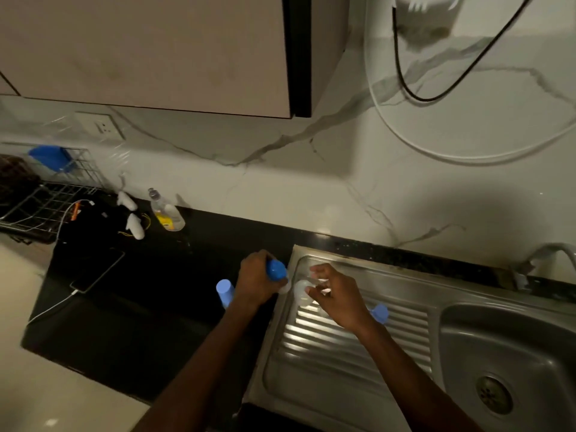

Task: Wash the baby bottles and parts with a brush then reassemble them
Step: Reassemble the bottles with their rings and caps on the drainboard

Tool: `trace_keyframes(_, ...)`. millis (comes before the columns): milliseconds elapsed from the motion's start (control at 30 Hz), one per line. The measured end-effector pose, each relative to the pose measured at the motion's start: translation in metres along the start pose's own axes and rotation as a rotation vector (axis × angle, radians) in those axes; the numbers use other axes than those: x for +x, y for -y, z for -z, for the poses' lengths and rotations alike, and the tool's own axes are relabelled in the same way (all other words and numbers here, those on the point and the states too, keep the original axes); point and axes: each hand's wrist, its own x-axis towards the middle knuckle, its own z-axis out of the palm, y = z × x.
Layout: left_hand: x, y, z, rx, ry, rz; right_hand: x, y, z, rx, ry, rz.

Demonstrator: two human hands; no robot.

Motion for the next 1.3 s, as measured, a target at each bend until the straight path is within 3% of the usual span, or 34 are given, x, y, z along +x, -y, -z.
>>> trace_keyframes(167,0.041,0.013,0.019,0.523,0.089,0.202,-0.007,-0.028,-0.005,-0.041,0.024,-0.051)
trace_keyframes(367,0.057,0.022,0.022,0.788,0.191,0.286,-0.020,-0.065,0.001,-0.042,0.031,-0.123)
trace_keyframes(933,0.063,0.020,0.023,0.866,0.302,0.324,-0.023,-0.091,0.017,-0.213,-0.080,-0.149)
trace_keyframes(1033,0.061,0.006,0.018,0.812,0.194,0.187,-0.016,-0.096,0.015,-0.306,-0.110,-0.157)
trace_keyframes(1133,0.049,-0.021,-0.008,0.641,0.079,-0.209,-0.001,-0.102,0.010,-0.543,-0.021,-0.260)
trace_keyframes(1233,0.025,-0.055,-0.057,0.679,0.173,-0.516,0.009,-0.105,-0.001,-0.857,0.118,-0.372)
trace_keyframes(1300,0.014,-0.064,-0.092,0.791,0.281,-0.562,0.008,-0.109,-0.009,-0.968,0.162,-0.405)
